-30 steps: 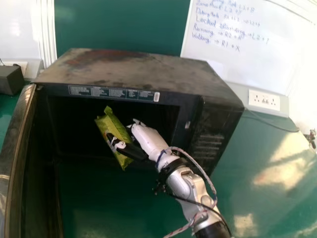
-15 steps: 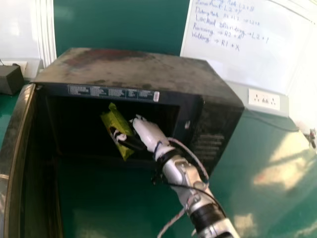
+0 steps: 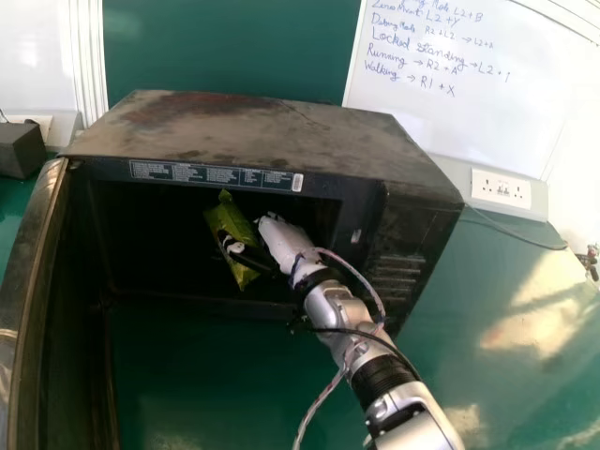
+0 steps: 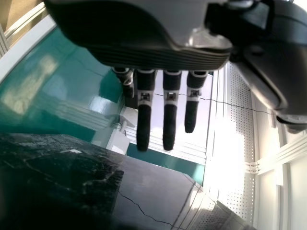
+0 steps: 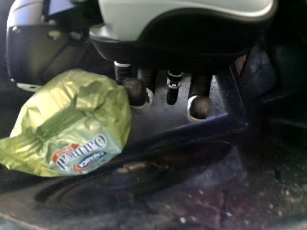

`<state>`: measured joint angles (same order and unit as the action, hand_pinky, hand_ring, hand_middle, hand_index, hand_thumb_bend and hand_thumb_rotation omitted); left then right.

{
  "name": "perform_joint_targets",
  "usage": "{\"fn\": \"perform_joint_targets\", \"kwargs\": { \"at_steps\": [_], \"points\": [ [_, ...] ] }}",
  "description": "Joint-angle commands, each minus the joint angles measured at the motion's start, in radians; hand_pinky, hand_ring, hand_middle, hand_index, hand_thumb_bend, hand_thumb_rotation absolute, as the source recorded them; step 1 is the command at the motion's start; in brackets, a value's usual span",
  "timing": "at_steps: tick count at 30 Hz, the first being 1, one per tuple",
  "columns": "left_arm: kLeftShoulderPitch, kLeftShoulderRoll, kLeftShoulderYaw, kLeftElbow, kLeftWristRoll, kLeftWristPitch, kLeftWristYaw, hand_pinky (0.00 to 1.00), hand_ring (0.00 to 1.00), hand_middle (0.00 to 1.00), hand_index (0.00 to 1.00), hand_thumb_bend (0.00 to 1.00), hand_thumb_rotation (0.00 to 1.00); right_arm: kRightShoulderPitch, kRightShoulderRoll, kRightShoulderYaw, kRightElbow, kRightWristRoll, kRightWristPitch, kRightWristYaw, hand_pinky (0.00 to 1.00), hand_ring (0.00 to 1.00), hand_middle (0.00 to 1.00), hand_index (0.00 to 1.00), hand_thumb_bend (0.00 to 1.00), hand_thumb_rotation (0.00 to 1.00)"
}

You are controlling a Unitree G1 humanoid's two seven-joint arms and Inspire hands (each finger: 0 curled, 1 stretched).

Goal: Put biscuit inside oven

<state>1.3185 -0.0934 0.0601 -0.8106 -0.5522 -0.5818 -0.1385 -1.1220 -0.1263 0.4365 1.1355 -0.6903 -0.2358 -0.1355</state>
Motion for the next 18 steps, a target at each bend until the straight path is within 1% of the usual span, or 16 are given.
{"fn": "perform_joint_targets", "kwargs": {
  "at_steps": [1,3,5,6,7,8,9,11,12,13,16,18],
  "points": [
    [0.019,-0.016,-0.004,0.005,0.003,-0.015,-0.006,0.42,0.46,0.55,0.78,0.91,0.78,-0.043,0.013,0.005,0.03,0.009,-0.001,-0.02,0.0,0.0,0.0,0.3,0.35,0.0],
    [0.015,-0.017,-0.001,0.012,0.005,-0.026,-0.013,0.41,0.44,0.52,0.79,0.91,0.78,-0.054,0.018,0.008,0.05,0.008,0.001,-0.025,0.0,0.0,0.0,0.3,0.34,0.0],
    [0.01,-0.016,0.0,0.02,0.007,-0.038,-0.021,0.43,0.5,0.58,0.78,0.91,0.78,-0.064,0.023,0.01,0.069,0.008,0.005,-0.028,0.0,0.0,0.0,0.3,0.35,0.0],
    [0.006,-0.014,0.001,0.026,0.005,-0.045,-0.027,0.44,0.51,0.59,0.78,0.91,0.78,-0.071,0.025,0.011,0.079,0.008,0.009,-0.026,0.0,0.0,0.0,0.3,0.35,0.0],
    [0.004,-0.013,0.001,0.03,0.004,-0.05,-0.031,0.46,0.53,0.61,0.78,0.91,0.78,-0.077,0.028,0.012,0.087,0.008,0.014,-0.023,0.0,0.0,0.0,0.39,0.42,0.01],
    [0.003,-0.015,0.0,0.033,0.006,-0.052,-0.03,0.46,0.54,0.61,0.79,0.91,0.79,-0.082,0.03,0.015,0.095,0.006,0.018,-0.023,0.0,0.0,0.01,0.43,0.46,0.02],
    [0.004,-0.016,-0.002,0.035,0.007,-0.055,-0.03,0.44,0.52,0.59,0.79,0.91,0.79,-0.087,0.033,0.018,0.102,0.004,0.024,-0.025,0.0,0.0,0.03,0.46,0.48,0.03],
    [0.007,-0.018,-0.004,0.037,0.01,-0.057,-0.029,0.46,0.53,0.6,0.79,0.91,0.8,-0.094,0.038,0.026,0.116,0.0,0.031,-0.03,0.0,0.0,0.04,0.47,0.49,0.03],
    [0.009,-0.017,-0.006,0.038,0.009,-0.06,-0.031,0.49,0.55,0.62,0.78,0.91,0.8,-0.096,0.039,0.032,0.121,-0.004,0.031,-0.037,0.0,0.0,0.05,0.47,0.49,0.03],
    [0.01,-0.016,-0.007,0.039,0.008,-0.062,-0.033,0.49,0.55,0.63,0.77,0.91,0.8,-0.096,0.04,0.035,0.125,-0.005,0.031,-0.042,0.0,0.0,0.05,0.47,0.49,0.03],
    [0.009,-0.015,-0.006,0.045,0.014,-0.072,-0.037,0.45,0.52,0.59,0.77,0.9,0.78,-0.1,0.046,0.039,0.138,-0.003,0.035,-0.05,0.0,0.0,0.04,0.47,0.5,0.03],
    [0.008,-0.013,-0.006,0.05,0.011,-0.078,-0.041,0.49,0.53,0.6,0.77,0.9,0.78,-0.102,0.048,0.046,0.147,-0.006,0.036,-0.054,0.0,0.0,0.04,0.47,0.5,0.03]
  ]
}}
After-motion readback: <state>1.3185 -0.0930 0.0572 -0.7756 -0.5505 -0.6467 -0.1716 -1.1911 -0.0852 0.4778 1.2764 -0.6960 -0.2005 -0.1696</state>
